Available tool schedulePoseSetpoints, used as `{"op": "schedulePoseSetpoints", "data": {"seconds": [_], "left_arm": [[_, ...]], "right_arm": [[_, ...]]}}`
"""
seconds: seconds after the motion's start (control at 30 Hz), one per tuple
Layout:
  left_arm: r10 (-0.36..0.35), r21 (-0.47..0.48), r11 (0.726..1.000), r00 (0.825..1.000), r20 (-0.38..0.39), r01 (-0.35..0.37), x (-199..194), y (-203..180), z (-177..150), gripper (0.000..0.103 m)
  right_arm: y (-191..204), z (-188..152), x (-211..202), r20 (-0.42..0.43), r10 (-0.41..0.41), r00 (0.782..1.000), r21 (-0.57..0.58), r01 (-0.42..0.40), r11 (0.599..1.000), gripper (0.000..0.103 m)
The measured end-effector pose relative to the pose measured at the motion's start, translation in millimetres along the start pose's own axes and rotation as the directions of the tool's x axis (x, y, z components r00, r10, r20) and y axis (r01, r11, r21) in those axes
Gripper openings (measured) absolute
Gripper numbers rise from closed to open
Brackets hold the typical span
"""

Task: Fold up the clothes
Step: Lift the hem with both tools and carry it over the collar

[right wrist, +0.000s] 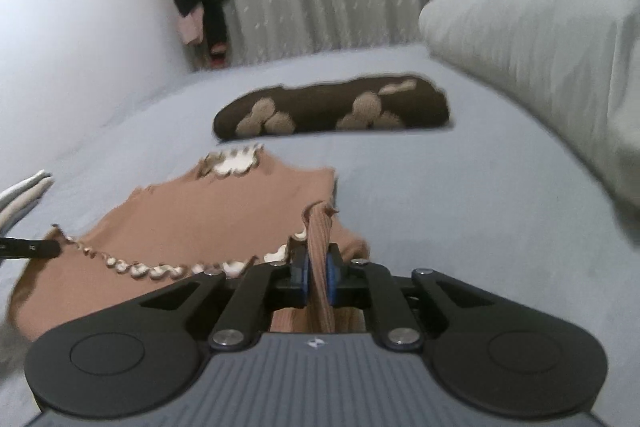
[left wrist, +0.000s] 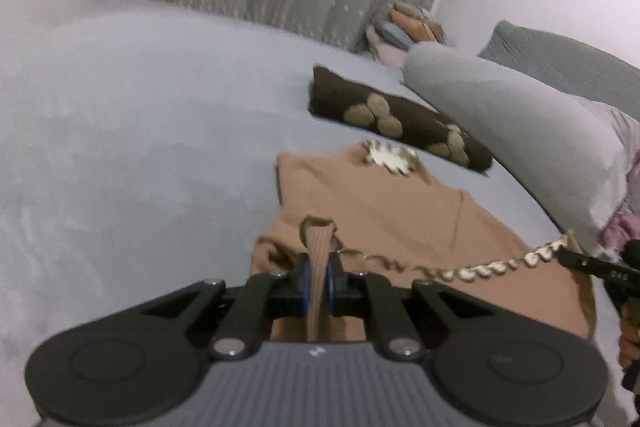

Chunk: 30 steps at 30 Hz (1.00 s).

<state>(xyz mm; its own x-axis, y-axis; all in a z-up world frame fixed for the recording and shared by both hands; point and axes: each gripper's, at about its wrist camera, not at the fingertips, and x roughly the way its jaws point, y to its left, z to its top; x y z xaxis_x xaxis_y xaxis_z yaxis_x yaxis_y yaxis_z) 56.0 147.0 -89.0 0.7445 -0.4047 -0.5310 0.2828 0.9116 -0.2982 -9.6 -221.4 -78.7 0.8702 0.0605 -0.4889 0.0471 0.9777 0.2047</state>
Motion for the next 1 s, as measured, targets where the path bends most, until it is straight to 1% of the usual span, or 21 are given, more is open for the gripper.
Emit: {"op": "schedulePoseSetpoints", "data": {"seconds": [0.07, 0.13, 0.17, 0.23, 0.33, 0.4, 0.5, 0.6, 0.7, 0.8, 0.9, 1.0], "left_arm": [[0.056, 0.041, 0.998, 0.998, 0.025, -0.057, 7.9, -9.5, 5.6, 0.008], [0.112, 0.091, 0.989, 0.993, 0.048, -0.116, 17.2, -20.2, 11.9, 0.008], [0.137, 0.119, 0.982, 0.989, 0.060, -0.143, 22.5, -25.5, 15.0, 0.008], [0.182, 0.187, 0.963, 0.980, 0.084, -0.195, 35.1, -34.9, 21.4, 0.008], [0.242, 0.286, 0.920, 0.963, 0.121, -0.267, 55.1, -47.6, 31.1, 0.008], [0.270, 0.317, 0.899, 0.952, 0.142, -0.302, 66.2, -52.4, 37.5, 0.008], [0.311, 0.332, 0.875, 0.935, 0.173, -0.352, 81.7, -55.9, 49.0, 0.008], [0.346, 0.340, 0.853, 0.917, 0.200, -0.396, 98.6, -59.6, 61.0, 0.008], [0.381, 0.358, 0.824, 0.897, 0.224, -0.440, 120.7, -62.4, 68.8, 0.008], [0.405, 0.381, 0.795, 0.880, 0.246, -0.472, 142.2, -63.3, 73.3, 0.008], [0.420, 0.391, 0.782, 0.874, 0.243, -0.485, 161.5, -62.3, 78.6, 0.008], [0.437, 0.383, 0.783, 0.871, 0.222, -0.490, 176.1, -58.7, 83.2, 0.008]], "right_arm": [[2.6, 3.5, 5.5, 0.030, -0.034, 0.999, -0.001, 0.034, 0.999, 0.009], [4.3, 8.6, 16.3, 0.029, -0.077, 0.997, 0.000, 0.077, 0.997, 0.009], [6.4, 10.6, 22.3, 0.031, -0.095, 0.995, -0.017, 0.095, 0.995, 0.009], [11.5, 15.0, 36.1, 0.037, -0.136, 0.990, -0.068, 0.138, 0.988, 0.009], [17.7, 22.4, 58.7, 0.053, -0.181, 0.982, -0.139, 0.187, 0.972, 0.009], [15.3, 28.6, 71.3, 0.066, -0.203, 0.977, -0.166, 0.211, 0.963, 0.009], [12.0, 38.2, 88.3, 0.089, -0.232, 0.969, -0.181, 0.245, 0.953, 0.009], [13.9, 48.4, 103.3, 0.132, -0.259, 0.957, -0.204, 0.282, 0.937, 0.009], [20.1, 56.0, 121.9, 0.177, -0.283, 0.943, -0.256, 0.321, 0.912, 0.009], [26.3, 61.4, 145.1, 0.202, -0.308, 0.930, -0.299, 0.358, 0.884, 0.009], [26.6, 68.2, 167.3, 0.210, -0.335, 0.919, -0.312, 0.387, 0.868, 0.009], [25.9, 75.4, 183.7, 0.198, -0.348, 0.916, -0.317, 0.396, 0.862, 0.009]]}}
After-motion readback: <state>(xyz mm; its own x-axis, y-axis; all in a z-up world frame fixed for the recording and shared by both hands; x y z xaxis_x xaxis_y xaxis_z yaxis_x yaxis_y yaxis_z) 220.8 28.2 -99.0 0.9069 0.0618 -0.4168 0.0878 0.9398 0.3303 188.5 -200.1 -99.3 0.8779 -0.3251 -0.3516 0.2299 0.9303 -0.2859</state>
